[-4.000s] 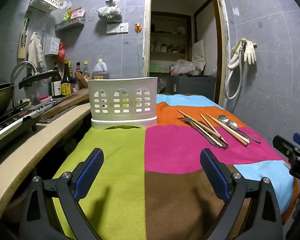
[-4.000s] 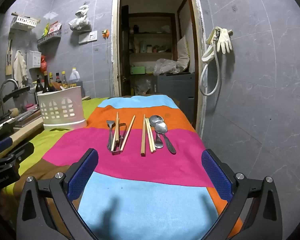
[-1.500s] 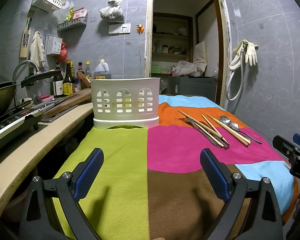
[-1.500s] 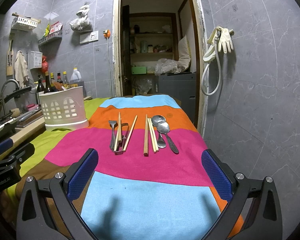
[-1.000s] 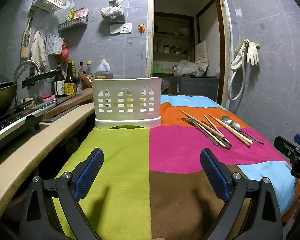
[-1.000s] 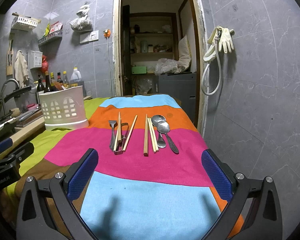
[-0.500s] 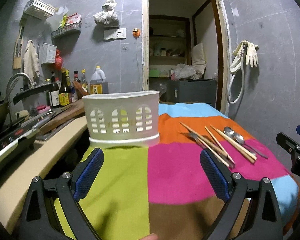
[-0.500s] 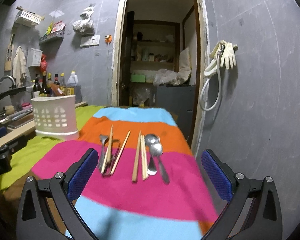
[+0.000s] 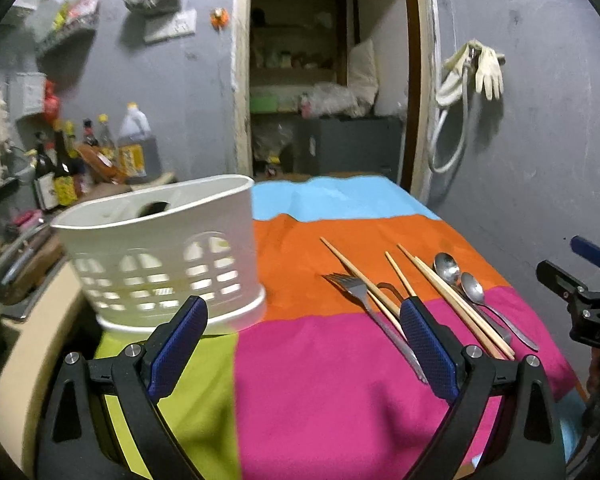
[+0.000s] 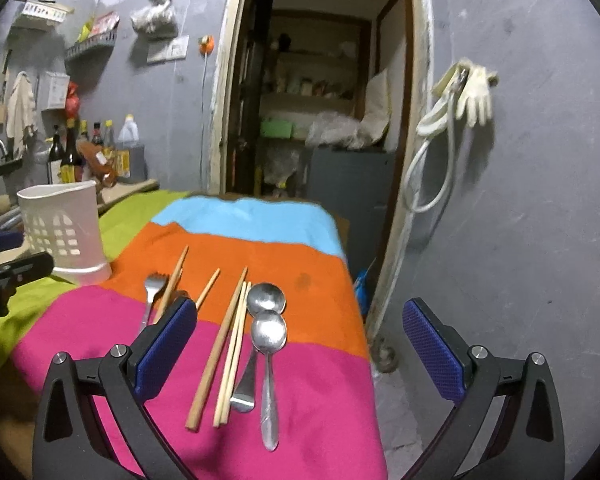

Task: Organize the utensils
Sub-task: 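Grasp a silver fork with the left tool while the right tool grasps a silver spoon, then lift the fork with the left tool while the right tool carries the spoon toward the basket, then open the left tool over the white basket while the right tool drops the spoon in, then move both tools back down to the utensils on the cloth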

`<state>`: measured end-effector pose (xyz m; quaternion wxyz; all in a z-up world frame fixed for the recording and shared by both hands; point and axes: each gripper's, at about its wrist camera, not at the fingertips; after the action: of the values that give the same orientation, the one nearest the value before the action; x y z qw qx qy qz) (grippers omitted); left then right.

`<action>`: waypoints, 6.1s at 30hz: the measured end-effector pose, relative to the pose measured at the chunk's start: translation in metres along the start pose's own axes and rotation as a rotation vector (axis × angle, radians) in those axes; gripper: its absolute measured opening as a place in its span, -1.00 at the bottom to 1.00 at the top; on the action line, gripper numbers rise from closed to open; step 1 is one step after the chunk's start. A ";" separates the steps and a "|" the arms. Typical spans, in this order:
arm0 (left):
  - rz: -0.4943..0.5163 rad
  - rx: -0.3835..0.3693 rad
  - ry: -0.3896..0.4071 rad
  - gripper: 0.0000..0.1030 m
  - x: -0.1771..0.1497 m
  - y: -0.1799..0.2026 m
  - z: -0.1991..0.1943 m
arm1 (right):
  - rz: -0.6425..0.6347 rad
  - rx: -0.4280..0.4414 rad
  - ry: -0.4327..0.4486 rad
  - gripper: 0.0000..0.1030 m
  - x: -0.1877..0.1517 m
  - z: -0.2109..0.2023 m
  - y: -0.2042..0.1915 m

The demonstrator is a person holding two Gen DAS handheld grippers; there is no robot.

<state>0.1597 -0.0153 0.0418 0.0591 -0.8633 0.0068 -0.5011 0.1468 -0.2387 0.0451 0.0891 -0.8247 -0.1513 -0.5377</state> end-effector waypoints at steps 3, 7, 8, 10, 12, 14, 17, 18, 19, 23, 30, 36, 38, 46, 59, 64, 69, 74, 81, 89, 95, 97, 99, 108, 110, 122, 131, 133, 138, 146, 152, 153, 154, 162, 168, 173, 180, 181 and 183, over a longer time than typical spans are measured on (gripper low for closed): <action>0.006 -0.025 -0.051 0.83 0.006 0.004 0.018 | 0.024 0.050 -0.062 0.75 0.001 0.018 0.010; 0.020 -0.044 -0.107 0.81 0.011 0.010 0.040 | 0.038 0.086 -0.155 0.46 -0.002 0.040 0.023; 0.018 -0.055 -0.125 0.79 0.012 0.011 0.045 | 0.043 0.099 -0.175 0.43 -0.003 0.043 0.025; 0.011 -0.086 -0.164 0.60 0.014 0.012 0.058 | 0.048 0.120 -0.218 0.35 -0.005 0.051 0.029; 0.011 -0.111 -0.196 0.40 0.015 0.014 0.069 | 0.047 0.131 -0.259 0.21 -0.007 0.058 0.029; 0.015 -0.138 -0.224 0.23 0.015 0.016 0.080 | 0.057 0.155 -0.296 0.12 -0.009 0.065 0.031; 0.011 -0.184 -0.275 -0.04 0.015 0.017 0.095 | 0.069 0.184 -0.344 0.02 -0.012 0.073 0.033; 0.006 -0.198 -0.289 -0.13 0.015 0.017 0.100 | 0.069 0.189 -0.361 0.01 -0.013 0.075 0.034; 0.002 -0.210 -0.301 -0.22 0.015 0.017 0.102 | 0.069 0.192 -0.374 -0.02 -0.014 0.078 0.034; -0.007 -0.248 -0.337 -0.38 0.017 0.018 0.113 | 0.076 0.212 -0.408 -0.09 -0.016 0.086 0.034; -0.045 -0.295 -0.386 -0.56 0.021 0.018 0.128 | 0.098 0.238 -0.438 -0.11 -0.017 0.097 0.037; -0.090 -0.350 -0.413 -0.78 0.024 0.019 0.133 | 0.146 0.258 -0.442 -0.28 -0.014 0.106 0.040; -0.098 -0.358 -0.412 -0.81 0.024 0.018 0.132 | 0.160 0.267 -0.440 -0.33 -0.014 0.107 0.041; -0.129 -0.390 -0.445 -0.92 0.025 0.016 0.136 | 0.195 0.283 -0.426 -0.37 -0.014 0.109 0.045; -0.044 -0.332 -0.257 -0.97 0.026 0.025 0.089 | 0.066 0.230 -0.266 -0.38 -0.003 0.079 0.022; 0.004 -0.249 -0.075 -0.99 0.021 0.029 0.048 | -0.046 0.185 -0.157 -0.38 0.001 0.060 0.002; 0.010 -0.155 0.117 -1.00 0.014 0.031 0.011 | -0.177 0.117 -0.026 -0.38 0.002 0.036 -0.022; -0.032 -0.111 0.216 -1.00 0.010 0.027 -0.004 | -0.227 0.081 0.067 -0.38 0.007 0.027 -0.036; -0.096 -0.074 0.328 -1.00 0.025 -0.002 -0.026 | -0.217 0.119 0.237 -0.38 0.036 0.018 -0.056; -0.150 0.002 0.461 -1.00 0.057 -0.063 -0.047 | -0.176 0.261 0.473 -0.38 0.092 0.020 -0.092; -0.225 0.065 0.485 -1.00 0.082 -0.129 -0.045 | -0.088 0.428 0.528 -0.38 0.139 0.055 -0.124; -0.254 0.090 0.488 -1.00 0.087 -0.148 -0.039 | -0.044 0.488 0.527 -0.38 0.153 0.075 -0.137; -0.278 0.114 0.498 -1.00 0.090 -0.165 -0.034 | -0.014 0.522 0.526 -0.38 0.162 0.089 -0.145; -0.358 0.209 0.500 -1.00 0.091 -0.208 -0.012 | 0.086 0.537 0.501 -0.38 0.165 0.136 -0.162; -0.358 0.227 0.492 -1.00 0.089 -0.208 -0.007 | 0.114 0.537 0.500 -0.38 0.161 0.144 -0.161; -0.335 0.330 0.478 -1.00 0.063 -0.195 0.022 | 0.086 0.445 0.504 -0.38 0.137 0.163 -0.173; -0.316 0.343 0.465 -1.00 0.046 -0.180 0.031 | 0.012 0.353 0.462 -0.37 0.118 0.166 -0.186; -0.302 0.338 0.462 -1.00 0.041 -0.175 0.031 | 0.002 0.349 0.442 -0.37 0.115 0.166 -0.188; -0.283 0.311 0.427 -1.00 0.034 -0.169 0.033 | -0.029 0.355 0.390 -0.37 0.109 0.162 -0.190; -0.281 0.248 0.360 -0.99 0.028 -0.169 0.034 | -0.063 0.391 0.350 -0.37 0.104 0.151 -0.189; -0.312 0.176 0.317 -0.93 0.025 -0.175 0.031 | -0.075 0.414 0.322 -0.33 0.101 0.147 -0.189; -0.311 0.167 0.315 -0.92 0.025 -0.176 0.029 | -0.073 0.417 0.319 -0.30 0.101 0.146 -0.188; -0.311 0.166 0.318 -0.91 0.025 -0.176 0.027 | -0.070 0.420 0.317 -0.22 0.102 0.145 -0.187; -0.324 0.162 0.337 -0.43 0.034 -0.175 0.009 | -0.053 0.428 0.338 0.05 0.110 0.123 -0.176; -0.310 0.152 0.357 0.02 0.047 -0.161 -0.013 | -0.056 0.398 0.385 0.46 0.117 0.092 -0.156; -0.295 0.117 0.381 0.43 0.054 -0.143 -0.028 | -0.054 0.360 0.419 0.78 0.119 0.062 -0.131; -0.235 0.043 0.405 0.84 0.058 -0.107 -0.044 | -0.065 0.277 0.447 1.00 0.109 0.024 -0.091; -0.221 0.035 0.403 0.84 0.059 -0.100 -0.045 | -0.073 0.267 0.445 1.00 0.106 0.021 -0.087; -0.192 0.019 0.394 0.84 0.058 -0.086 -0.046 | -0.090 0.242 0.438 1.00 0.101 0.013 -0.077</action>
<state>0.1452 0.0614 0.1238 0.0166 -0.7447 -0.0688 -0.6636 0.1691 -0.1465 0.1304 0.1937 -0.6643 -0.2283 -0.6849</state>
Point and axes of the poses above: each gripper's, at about its wrist camera, not at the fingertips, and z roughly the way its jaws point, y to its right, x to its top, and after that the axes turned 14 degrees about x, right-handed
